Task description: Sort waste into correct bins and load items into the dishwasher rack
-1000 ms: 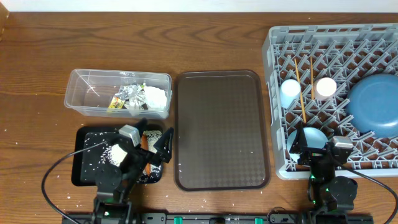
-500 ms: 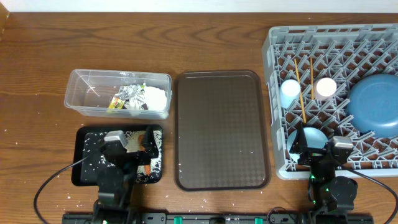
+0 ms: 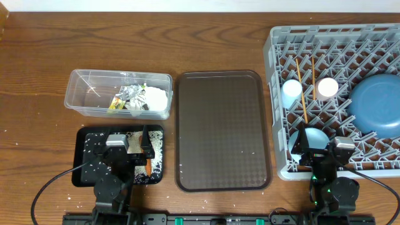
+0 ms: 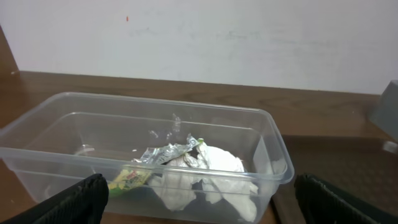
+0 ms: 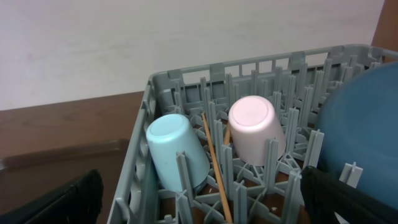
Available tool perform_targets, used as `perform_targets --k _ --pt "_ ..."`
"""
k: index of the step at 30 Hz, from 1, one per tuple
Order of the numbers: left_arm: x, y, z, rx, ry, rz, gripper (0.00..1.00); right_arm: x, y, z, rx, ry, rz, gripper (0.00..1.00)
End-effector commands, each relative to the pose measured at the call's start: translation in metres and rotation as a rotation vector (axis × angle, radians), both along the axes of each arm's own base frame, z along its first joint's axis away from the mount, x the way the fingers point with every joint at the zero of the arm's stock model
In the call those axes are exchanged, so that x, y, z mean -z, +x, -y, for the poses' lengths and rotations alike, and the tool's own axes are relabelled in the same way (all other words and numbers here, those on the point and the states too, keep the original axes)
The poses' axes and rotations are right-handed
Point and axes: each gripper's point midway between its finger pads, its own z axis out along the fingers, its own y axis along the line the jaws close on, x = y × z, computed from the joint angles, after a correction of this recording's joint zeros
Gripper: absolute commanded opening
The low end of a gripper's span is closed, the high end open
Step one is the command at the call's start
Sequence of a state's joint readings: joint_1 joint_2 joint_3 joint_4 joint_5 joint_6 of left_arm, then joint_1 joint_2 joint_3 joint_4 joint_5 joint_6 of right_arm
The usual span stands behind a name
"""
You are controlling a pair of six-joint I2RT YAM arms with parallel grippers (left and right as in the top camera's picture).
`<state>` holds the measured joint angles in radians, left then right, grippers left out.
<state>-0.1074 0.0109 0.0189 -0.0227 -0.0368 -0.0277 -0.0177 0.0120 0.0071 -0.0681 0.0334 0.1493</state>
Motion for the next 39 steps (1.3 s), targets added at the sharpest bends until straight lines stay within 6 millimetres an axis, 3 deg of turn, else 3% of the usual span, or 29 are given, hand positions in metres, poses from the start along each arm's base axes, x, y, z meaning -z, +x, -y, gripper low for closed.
perform_targets --k 1,10,39 --pt "0.017 -0.001 -0.004 -0.014 0.04 -0.052 0.98 0.001 0.0 0.002 0.007 0.007 -0.001 0.99" --pt "0.017 -0.001 -0.021 -0.078 0.033 -0.054 0.98 0.001 0.0 0.002 0.007 0.007 -0.001 0.99" --pt "0.017 -0.001 -0.021 -0.077 0.033 -0.054 0.98 0.001 0.0 0.002 0.007 0.007 -0.001 0.99"
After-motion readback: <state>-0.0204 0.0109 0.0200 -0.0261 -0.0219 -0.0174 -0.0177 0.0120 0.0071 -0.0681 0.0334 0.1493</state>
